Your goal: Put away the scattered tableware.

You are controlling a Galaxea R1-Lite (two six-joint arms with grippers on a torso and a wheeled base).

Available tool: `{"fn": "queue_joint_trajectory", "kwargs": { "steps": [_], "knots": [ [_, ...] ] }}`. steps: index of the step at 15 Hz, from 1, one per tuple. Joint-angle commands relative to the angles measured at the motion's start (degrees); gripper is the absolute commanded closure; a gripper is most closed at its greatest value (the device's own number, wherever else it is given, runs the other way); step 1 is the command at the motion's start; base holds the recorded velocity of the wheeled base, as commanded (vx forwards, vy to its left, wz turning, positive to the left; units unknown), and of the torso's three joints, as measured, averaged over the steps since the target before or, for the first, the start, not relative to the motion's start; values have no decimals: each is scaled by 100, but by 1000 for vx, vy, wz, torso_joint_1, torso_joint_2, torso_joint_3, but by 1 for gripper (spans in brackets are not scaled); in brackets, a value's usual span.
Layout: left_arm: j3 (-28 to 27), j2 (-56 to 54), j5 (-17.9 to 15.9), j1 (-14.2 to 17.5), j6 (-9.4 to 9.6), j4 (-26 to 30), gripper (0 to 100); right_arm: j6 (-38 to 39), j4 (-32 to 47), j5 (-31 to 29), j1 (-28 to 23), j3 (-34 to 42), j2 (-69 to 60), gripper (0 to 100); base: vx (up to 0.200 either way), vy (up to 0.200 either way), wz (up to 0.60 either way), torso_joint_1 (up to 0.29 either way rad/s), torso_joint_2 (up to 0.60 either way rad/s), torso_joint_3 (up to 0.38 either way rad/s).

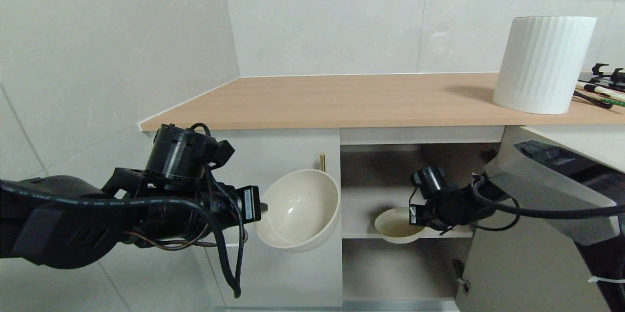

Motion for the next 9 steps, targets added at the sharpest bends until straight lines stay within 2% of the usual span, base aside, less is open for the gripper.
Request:
{"fn": "queue_joint_trajectory", "kwargs": {
  "steps": [1, 5, 9],
  "knots": [
    [-5, 0, 0, -4, -3, 5, 100, -5, 287, -139, -23, -636, 466, 100, 0, 0, 0, 0, 0, 0],
    [-5, 0, 0, -4, -3, -4, 100, -5, 858, -412, -85, -1674, 985, 100, 0, 0, 0, 0, 0, 0],
    [-14, 27, 0, -4, -3, -4, 100, -14, 902, -544, -234, -2043, 1204, 100, 0, 0, 0, 0, 0, 0]
  ]
}}
